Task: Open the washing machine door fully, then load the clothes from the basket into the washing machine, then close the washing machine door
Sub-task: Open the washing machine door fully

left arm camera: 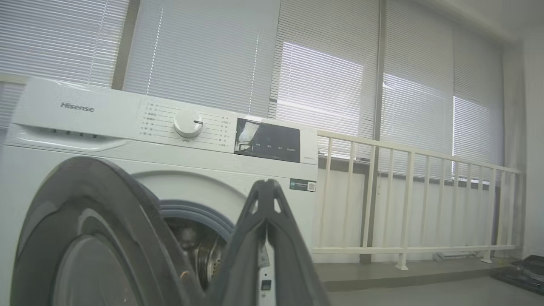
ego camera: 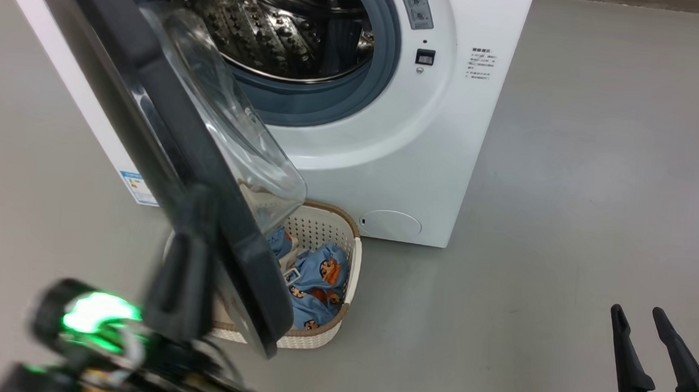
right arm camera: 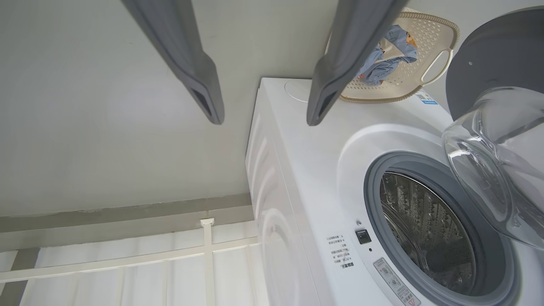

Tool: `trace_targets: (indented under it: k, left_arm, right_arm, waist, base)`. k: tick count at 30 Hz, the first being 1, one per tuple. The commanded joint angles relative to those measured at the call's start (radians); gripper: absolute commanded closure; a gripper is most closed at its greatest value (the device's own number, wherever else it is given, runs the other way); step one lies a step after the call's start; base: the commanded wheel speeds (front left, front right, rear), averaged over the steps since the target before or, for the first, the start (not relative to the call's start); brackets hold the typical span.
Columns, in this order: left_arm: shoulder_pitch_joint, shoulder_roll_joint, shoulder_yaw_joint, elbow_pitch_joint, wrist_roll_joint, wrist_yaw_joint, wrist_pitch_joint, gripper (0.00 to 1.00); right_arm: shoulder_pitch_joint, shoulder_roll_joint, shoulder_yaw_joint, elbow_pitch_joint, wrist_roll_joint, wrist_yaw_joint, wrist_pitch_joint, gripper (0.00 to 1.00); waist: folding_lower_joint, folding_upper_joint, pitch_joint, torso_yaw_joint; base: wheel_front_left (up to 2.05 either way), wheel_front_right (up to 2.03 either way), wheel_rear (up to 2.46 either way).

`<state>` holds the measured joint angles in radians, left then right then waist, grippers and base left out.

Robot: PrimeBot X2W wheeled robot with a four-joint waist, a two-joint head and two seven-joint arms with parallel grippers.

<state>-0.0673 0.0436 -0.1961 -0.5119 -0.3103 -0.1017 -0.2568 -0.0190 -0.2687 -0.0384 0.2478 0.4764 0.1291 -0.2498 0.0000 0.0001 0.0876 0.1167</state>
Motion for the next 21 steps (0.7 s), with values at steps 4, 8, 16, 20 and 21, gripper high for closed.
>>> trace_targets:
  k: [4, 8, 16, 20, 21]
  left_arm:
    - [-0.029, 0.007, -0.175, 0.049, 0.0, -0.007, -0.005, 1.0]
    - [-0.036, 0.007, -0.237, 0.15, -0.04, -0.008, -0.005, 1.0]
    - [-0.066, 0.007, -0.233, 0.383, -0.141, 0.011, -0.005, 1.0]
    - [-0.082, 0.007, -0.232, 0.448, -0.156, 0.014, -0.005, 1.0]
    - [-0.084, 0.007, -0.232, 0.464, -0.16, 0.018, -0.005, 1.0]
  right_arm:
    - [-0.011, -0.013, 0.022, -0.029, -0.013, 0.002, -0.012, 0.0]
    - [-0.017, -0.01, 0.028, -0.032, -0.013, 0.002, -0.012, 0.0]
    - [-0.029, -0.006, 0.039, -0.03, -0.007, 0.002, -0.012, 0.0]
    - [-0.029, -0.002, 0.039, -0.032, -0.009, 0.002, -0.012, 0.0]
    - [-0.029, -0.001, 0.039, -0.032, -0.009, 0.002, -0.012, 0.0]
  waist:
    - [0.0, -0.0001, 0.006, -0.012]
    - [0.0, -0.0001, 0.015, -0.021]
    - [0.0, -0.0001, 0.032, -0.038]
    - [0.0, -0.0001, 0.036, -0.039]
    - [0.0, -0.0001, 0.036, -0.039]
  base:
    - [0.0, 0.0, 0.0]
    - [0.0, 0.0, 0.0]
    - [0.0, 0.0, 0.0]
    - [0.0, 0.0, 0.0]
    - [0.0, 0.0, 0.0]
